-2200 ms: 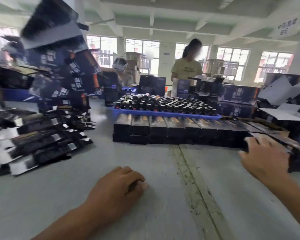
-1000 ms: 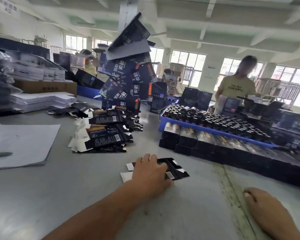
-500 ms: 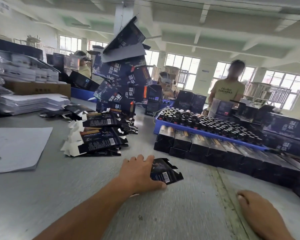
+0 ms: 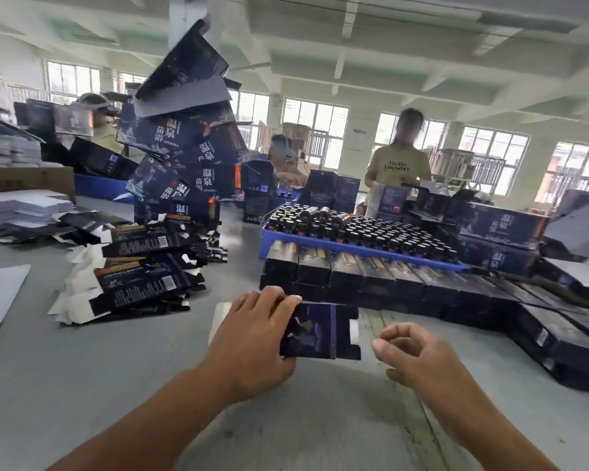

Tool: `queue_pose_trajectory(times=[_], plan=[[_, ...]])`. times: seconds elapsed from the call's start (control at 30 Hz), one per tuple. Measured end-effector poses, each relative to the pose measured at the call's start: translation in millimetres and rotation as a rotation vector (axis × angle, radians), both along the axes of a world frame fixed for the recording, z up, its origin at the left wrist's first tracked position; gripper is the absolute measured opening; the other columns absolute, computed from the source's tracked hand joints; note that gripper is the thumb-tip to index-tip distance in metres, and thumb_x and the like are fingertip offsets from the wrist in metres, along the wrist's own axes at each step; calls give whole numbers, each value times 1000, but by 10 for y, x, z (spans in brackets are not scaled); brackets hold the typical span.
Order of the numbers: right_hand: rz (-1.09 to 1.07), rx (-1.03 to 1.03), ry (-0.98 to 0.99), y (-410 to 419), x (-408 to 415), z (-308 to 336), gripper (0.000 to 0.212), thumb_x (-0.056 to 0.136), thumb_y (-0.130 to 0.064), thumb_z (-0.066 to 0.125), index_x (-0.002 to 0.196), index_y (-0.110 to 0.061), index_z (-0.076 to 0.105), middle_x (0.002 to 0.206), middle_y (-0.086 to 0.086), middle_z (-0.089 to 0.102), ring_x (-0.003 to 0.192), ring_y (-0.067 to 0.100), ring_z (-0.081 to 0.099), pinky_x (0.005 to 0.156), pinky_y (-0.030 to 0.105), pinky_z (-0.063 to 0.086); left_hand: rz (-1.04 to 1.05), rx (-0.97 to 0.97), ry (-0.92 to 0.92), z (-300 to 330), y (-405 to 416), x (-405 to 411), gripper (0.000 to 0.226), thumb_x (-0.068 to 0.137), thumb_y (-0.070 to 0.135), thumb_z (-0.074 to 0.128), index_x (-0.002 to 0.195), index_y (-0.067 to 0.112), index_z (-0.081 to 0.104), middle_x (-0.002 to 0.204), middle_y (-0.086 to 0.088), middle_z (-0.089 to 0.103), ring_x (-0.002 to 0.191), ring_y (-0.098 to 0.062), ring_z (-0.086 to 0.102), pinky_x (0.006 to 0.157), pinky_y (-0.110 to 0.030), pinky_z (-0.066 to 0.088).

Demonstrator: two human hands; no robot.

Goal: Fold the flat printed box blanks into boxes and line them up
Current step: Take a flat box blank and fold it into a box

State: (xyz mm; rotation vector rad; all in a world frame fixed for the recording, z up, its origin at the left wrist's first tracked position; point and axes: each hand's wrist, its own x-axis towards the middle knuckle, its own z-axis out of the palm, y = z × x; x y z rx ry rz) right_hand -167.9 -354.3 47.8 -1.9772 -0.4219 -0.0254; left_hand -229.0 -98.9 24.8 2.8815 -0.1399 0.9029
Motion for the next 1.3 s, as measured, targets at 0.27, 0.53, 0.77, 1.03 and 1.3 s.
queue_pose_trajectory(times=[0.27, 0.53, 0.77, 1.03, 1.3], plan=[[74, 80, -98, 12, -245, -49, 5, 93, -21, 69, 91, -25, 70, 90, -17, 75, 83, 0, 72, 65, 12, 54, -146, 17, -28, -51, -250, -66, 70, 80, 53, 60, 140, 31, 34, 142, 12, 46, 130, -12, 39, 112, -23, 25], [132, 108, -107, -41, -270, -87, 16, 94, -21, 65, 103, -32, 72, 98, -15, 75, 90, 4, 72, 69, 20, 59, -165, 44, -102, -31, -357, -132, 82, 77, 56, 64, 146, 21, 38, 137, 10, 51, 126, -8, 40, 106, -25, 32], [160, 85, -127, -27, -276, -92, 35, 94, -16, 66, 110, -46, 67, 101, -16, 75, 88, 7, 73, 65, 23, 59, -192, 98, -66, 2, -349, -176, 88, 82, 58, 59, 156, 31, 20, 151, 10, 37, 135, -12, 35, 112, -31, 28], [118, 48, -114, 10, -290, -128, 39, 92, -12, 70, 112, -45, 64, 98, -16, 75, 79, 8, 71, 60, 21, 55, -241, 136, -144, 20, -421, -198, 88, 82, 71, 52, 154, 28, 28, 149, 5, 42, 137, -15, 34, 112, -35, 32], [131, 36, -140, 8, -329, -100, 43, 90, -14, 73, 113, -49, 62, 100, -16, 75, 79, 7, 70, 59, 20, 54, -277, 203, -213, 12, -406, -163, 78, 88, 69, 54, 154, 33, 32, 151, -1, 42, 138, -20, 38, 111, -41, 38]])
